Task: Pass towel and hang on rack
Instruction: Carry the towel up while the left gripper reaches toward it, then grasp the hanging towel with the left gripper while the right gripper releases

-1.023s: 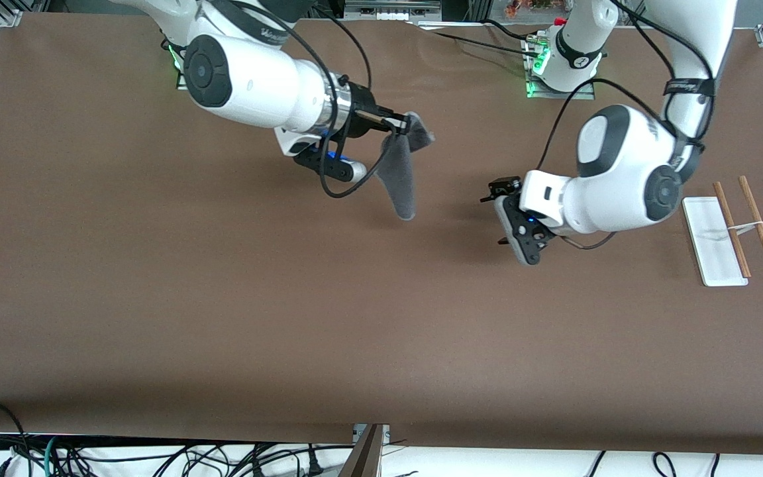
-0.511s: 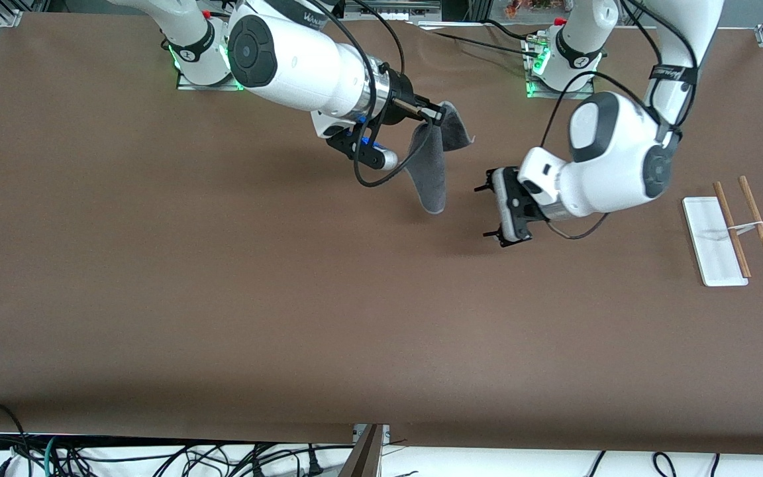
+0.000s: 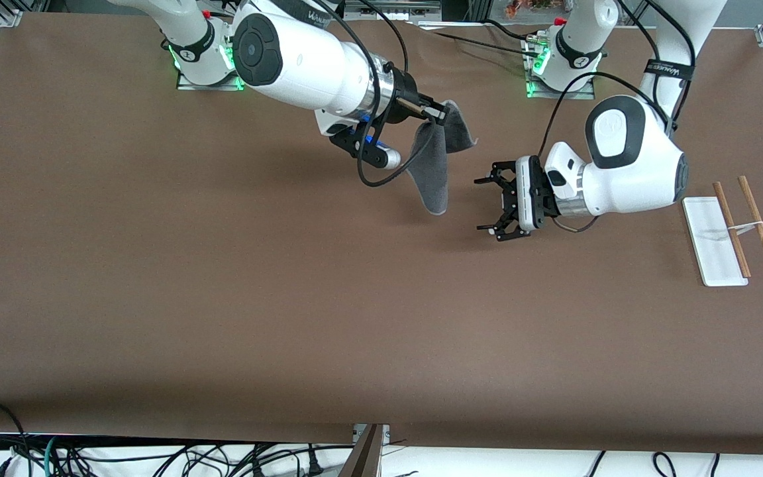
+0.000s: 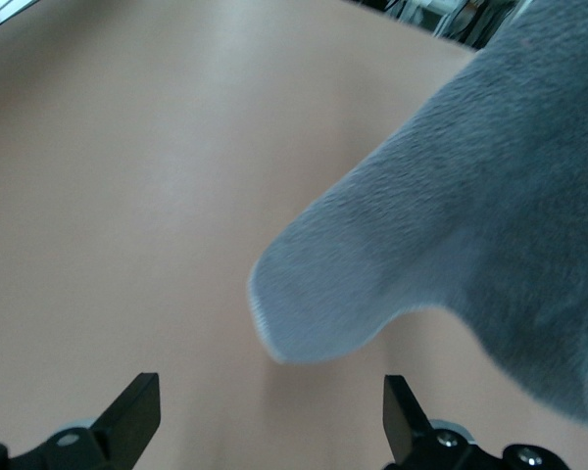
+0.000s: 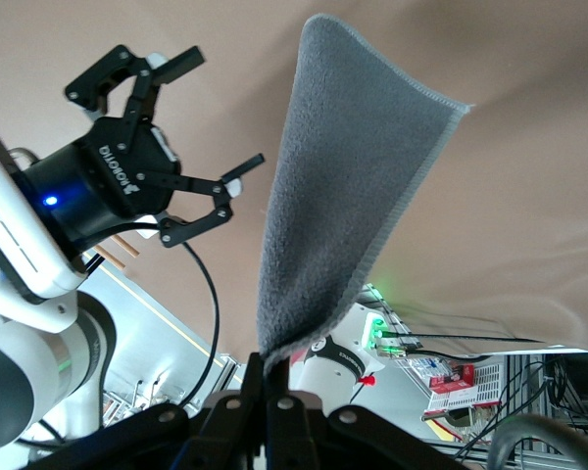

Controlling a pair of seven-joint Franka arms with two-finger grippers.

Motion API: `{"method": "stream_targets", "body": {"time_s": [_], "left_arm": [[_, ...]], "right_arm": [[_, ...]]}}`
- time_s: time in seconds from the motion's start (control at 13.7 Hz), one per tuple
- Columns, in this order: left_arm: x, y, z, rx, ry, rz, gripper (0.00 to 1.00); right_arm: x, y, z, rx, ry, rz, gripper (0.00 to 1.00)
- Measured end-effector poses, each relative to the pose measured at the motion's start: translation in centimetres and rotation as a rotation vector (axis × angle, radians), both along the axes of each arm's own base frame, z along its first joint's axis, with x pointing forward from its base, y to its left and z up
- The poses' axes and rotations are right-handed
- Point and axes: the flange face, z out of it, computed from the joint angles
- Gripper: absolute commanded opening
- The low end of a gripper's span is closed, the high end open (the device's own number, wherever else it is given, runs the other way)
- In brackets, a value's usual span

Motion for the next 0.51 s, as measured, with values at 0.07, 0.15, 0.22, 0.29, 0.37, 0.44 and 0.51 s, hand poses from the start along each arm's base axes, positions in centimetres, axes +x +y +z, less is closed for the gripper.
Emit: {"method": "stream_targets", "body": {"time_s": [0.07, 0.15, 0.22, 0.29, 0.37, 0.44, 0.51], "left_arm": [[-0.1, -0.3, -0.5, -0.036, 0.008, -0.013, 1.0], [-0.2, -0.5, -1.0, -0.07, 0.016, -0.025, 1.0], [-0.1, -0.6, -1.7, -0.101, 0.02, -0.04, 1.0], [0.1, -0.7, -2.6, -0.127, 0.027, -0.047, 1.0], [0.2, -0.7, -3.8, -0.16, 0.042, -0.044, 1.0], [0.3, -0.8, -5.0, -0.196, 0.056, -0.039, 1.0], [0.3, -0.9, -6.2, -0.234, 0.067, -0.036, 1.0]], "right_arm": [[0.0, 0.0, 0.0, 0.0, 0.0, 0.0, 0.0], [0.0, 0.0, 0.0, 0.0, 0.0, 0.0, 0.0], [0.0, 0.0, 0.0, 0.0, 0.0, 0.0, 0.0], [0.0, 0.0, 0.0, 0.0, 0.0, -0.001, 0.0], [0.1, -0.1, 0.0, -0.001, -0.001, -0.002, 0.0], [0.2, -0.1, 0.0, -0.001, -0.001, -0.004, 0.0], [0.2, -0.2, 0.0, -0.001, -0.002, -0.004, 0.0]]}}
